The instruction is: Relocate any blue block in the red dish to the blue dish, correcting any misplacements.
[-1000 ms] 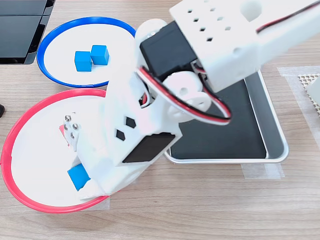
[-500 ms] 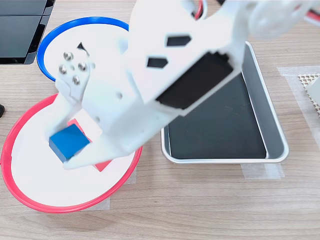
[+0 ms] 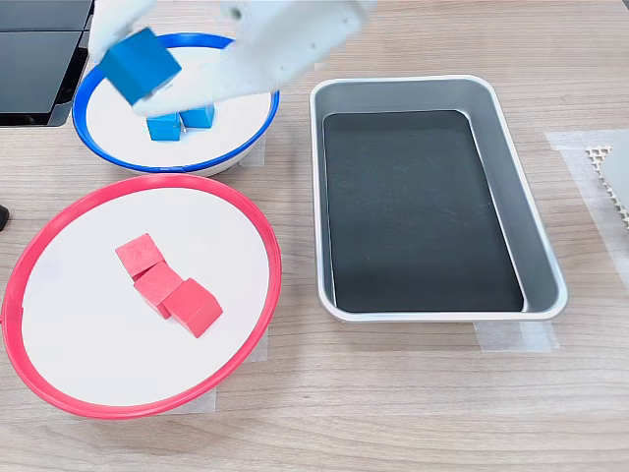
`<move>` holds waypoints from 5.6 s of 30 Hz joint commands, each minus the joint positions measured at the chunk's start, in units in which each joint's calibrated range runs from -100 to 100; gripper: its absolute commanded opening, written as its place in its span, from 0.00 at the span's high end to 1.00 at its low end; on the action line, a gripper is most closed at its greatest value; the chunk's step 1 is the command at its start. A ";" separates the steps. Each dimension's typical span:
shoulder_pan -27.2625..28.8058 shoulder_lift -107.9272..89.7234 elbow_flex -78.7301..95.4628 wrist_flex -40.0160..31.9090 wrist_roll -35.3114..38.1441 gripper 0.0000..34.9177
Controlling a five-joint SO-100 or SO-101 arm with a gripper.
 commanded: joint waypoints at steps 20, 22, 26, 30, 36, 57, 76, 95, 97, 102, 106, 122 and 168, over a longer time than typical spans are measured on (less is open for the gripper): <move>16.28 15.82 -1.16 -3.55 7.96 0.99; 15.72 17.95 -2.89 -3.30 7.18 0.99; 13.83 21.70 -6.98 -2.07 5.57 0.99; 11.86 24.77 -10.81 -0.99 4.20 0.99; 10.63 26.65 -12.72 0.00 3.57 0.99; 12.14 28.52 -16.45 7.51 2.78 0.55; 0.75 -18.55 9.22 5.12 9.52 1.00; 3.58 -78.77 60.11 19.97 9.62 1.00; 3.76 -80.64 61.66 21.13 9.43 1.00; 4.33 -85.76 64.20 25.09 9.43 1.00; 4.99 -87.72 65.84 26.99 9.33 1.00; 5.46 -88.32 70.67 29.22 9.77 1.00; 5.46 -88.32 73.40 29.80 10.11 1.00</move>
